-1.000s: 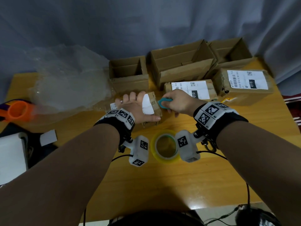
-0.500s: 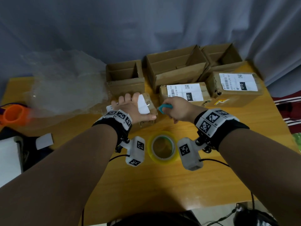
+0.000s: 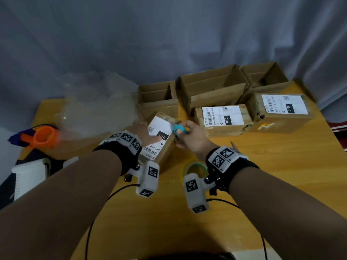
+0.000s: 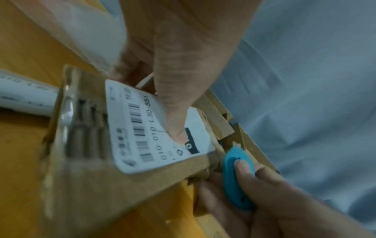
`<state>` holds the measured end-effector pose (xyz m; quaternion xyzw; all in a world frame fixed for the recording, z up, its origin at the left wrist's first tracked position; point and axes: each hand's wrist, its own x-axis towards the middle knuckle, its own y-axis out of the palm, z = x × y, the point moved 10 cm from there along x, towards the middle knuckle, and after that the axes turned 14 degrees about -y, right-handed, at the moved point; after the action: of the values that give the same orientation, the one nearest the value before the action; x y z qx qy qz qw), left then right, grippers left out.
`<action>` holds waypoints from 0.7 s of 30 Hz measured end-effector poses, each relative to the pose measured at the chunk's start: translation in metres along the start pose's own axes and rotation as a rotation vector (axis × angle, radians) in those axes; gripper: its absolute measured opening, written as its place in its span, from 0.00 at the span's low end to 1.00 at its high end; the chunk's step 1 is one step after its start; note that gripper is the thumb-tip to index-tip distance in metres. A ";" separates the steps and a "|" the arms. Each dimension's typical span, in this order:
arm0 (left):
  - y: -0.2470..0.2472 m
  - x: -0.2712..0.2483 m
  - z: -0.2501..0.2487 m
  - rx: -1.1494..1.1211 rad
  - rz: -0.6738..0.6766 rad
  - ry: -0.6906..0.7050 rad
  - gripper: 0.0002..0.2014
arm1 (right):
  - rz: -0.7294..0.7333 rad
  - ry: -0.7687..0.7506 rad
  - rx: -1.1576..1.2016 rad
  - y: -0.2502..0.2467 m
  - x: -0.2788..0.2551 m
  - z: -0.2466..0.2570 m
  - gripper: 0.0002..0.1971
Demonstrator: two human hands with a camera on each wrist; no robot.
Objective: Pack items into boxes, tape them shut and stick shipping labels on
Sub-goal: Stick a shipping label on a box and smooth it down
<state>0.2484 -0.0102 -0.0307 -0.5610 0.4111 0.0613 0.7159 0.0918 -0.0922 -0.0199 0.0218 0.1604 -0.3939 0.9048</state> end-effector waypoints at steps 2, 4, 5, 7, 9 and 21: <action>-0.003 -0.005 0.002 -0.068 -0.092 0.030 0.40 | -0.024 -0.042 -0.018 -0.001 0.008 0.007 0.06; -0.003 -0.019 -0.003 -0.182 -0.152 0.068 0.45 | -0.046 -0.092 -0.092 -0.007 0.017 0.015 0.09; -0.002 -0.027 -0.006 -0.182 -0.167 0.085 0.45 | -0.055 -0.116 -0.142 -0.012 0.020 0.019 0.09; -0.004 -0.039 -0.014 -0.038 -0.239 0.141 0.39 | -0.062 -0.145 -0.202 -0.018 0.023 0.024 0.07; -0.020 -0.052 -0.026 0.162 -0.390 0.248 0.28 | -0.049 -0.145 -0.258 -0.025 0.021 0.024 0.09; 0.014 -0.054 -0.078 0.991 -0.368 0.728 0.37 | 0.002 -0.019 -0.284 -0.059 0.002 0.001 0.11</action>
<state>0.1648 -0.0520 -0.0087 -0.2101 0.5043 -0.4542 0.7037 0.0509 -0.1345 -0.0143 -0.1102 0.2058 -0.3666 0.9006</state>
